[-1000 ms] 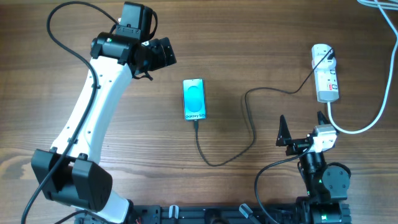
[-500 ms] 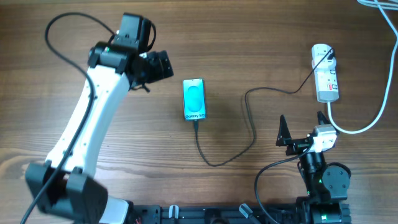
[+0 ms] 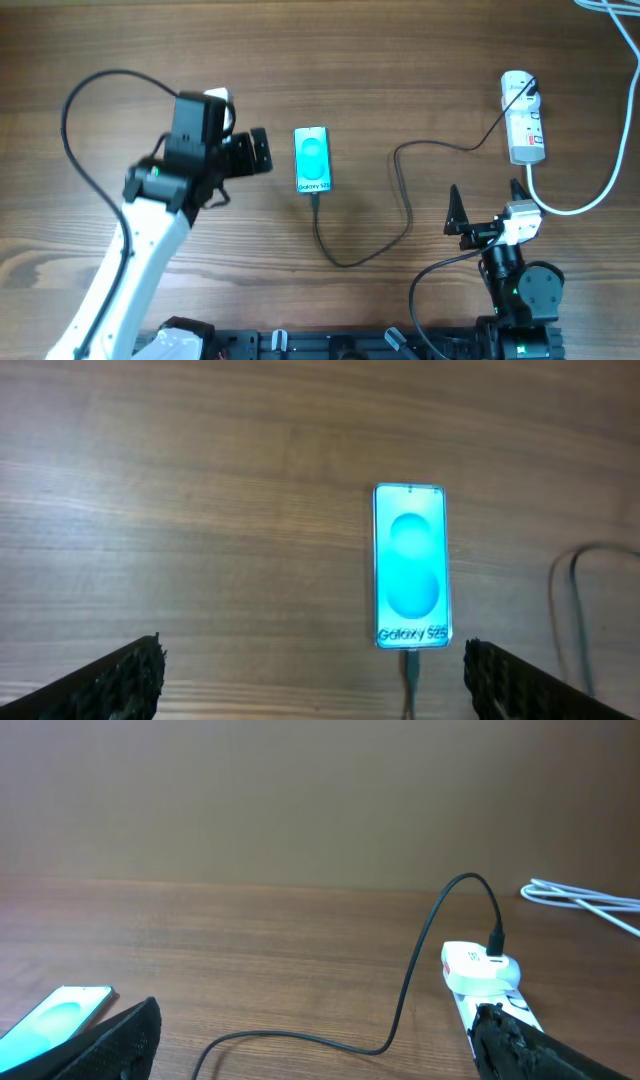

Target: Plug charger to phone and switch on socket

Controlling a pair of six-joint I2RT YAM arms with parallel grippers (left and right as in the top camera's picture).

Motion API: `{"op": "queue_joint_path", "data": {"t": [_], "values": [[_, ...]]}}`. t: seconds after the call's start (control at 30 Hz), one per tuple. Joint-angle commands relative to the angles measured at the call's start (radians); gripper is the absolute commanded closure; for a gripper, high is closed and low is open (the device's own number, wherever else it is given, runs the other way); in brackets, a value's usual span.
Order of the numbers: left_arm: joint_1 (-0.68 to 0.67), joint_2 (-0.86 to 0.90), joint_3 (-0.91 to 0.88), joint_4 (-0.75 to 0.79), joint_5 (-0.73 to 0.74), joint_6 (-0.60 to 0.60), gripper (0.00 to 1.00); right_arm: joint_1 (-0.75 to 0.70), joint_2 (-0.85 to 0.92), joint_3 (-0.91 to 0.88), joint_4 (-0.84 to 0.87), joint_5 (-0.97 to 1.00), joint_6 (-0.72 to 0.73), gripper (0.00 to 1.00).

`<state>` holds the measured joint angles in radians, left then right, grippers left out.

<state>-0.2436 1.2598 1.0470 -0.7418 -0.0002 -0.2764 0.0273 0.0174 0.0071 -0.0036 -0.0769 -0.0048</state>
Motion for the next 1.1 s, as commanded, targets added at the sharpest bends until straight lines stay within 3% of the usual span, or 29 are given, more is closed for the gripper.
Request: {"op": "queue_joint_path", "data": {"t": [0.0,0.2,0.4,0.7,1.07], "values": [[0.0,-0.136,-0.161,0.097,0.026,0.095,0.0,-0.004,-0.014,-0.002,0.003,0.013,0.006,0.0],[0.006,-0.371,-0.377,0.23,0.026,0.094,0.0,-0.004,-0.014,-0.002,0.003,0.013,0.006,0.0],[0.057,-0.599,-0.527,0.26,0.026,0.117,0.0,-0.004,-0.014,-0.002,0.003,0.013,0.005,0.0],[0.07,-0.847,-0.657,0.261,0.037,0.248,0.0,-0.004,-0.014,-0.002,0.003,0.013,0.005,0.0],[0.077,-1.072,-0.754,0.308,0.037,0.246,0.0,-0.004,-0.014,-0.002,0.003,0.013,0.005,0.0]]}}
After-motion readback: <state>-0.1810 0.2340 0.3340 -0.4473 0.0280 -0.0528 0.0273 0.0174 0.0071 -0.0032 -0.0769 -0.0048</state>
